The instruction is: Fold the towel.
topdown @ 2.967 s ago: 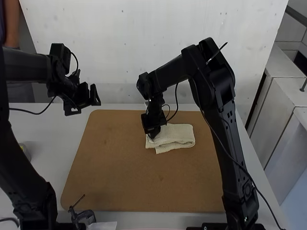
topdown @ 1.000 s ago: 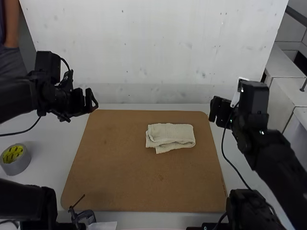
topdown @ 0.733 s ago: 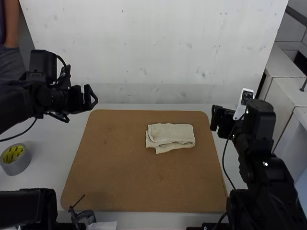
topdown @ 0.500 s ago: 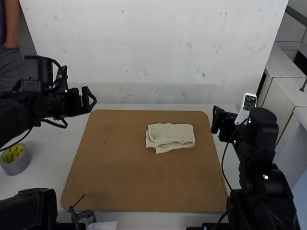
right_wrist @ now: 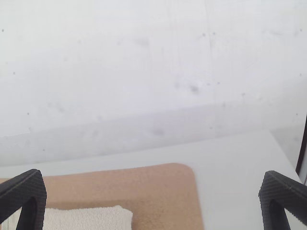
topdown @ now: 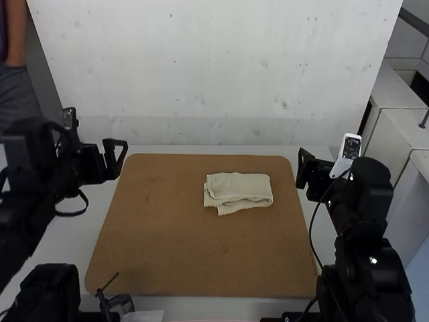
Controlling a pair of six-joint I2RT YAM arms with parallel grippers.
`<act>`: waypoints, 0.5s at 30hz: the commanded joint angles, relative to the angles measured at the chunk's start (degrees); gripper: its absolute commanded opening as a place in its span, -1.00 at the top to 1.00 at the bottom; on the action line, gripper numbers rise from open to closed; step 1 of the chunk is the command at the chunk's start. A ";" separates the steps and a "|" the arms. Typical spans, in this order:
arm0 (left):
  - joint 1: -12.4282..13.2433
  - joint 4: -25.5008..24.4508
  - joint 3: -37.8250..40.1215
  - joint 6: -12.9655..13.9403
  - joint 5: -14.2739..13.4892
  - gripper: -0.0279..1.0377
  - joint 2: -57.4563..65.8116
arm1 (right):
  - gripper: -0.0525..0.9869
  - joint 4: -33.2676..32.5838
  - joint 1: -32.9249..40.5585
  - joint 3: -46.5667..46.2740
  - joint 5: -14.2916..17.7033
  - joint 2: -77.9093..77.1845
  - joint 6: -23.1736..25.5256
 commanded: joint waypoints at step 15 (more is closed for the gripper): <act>0.15 -0.63 -11.78 12.39 0.32 -0.92 -18.43 | -0.96 -0.81 -1.51 0.83 -0.59 0.56 -0.49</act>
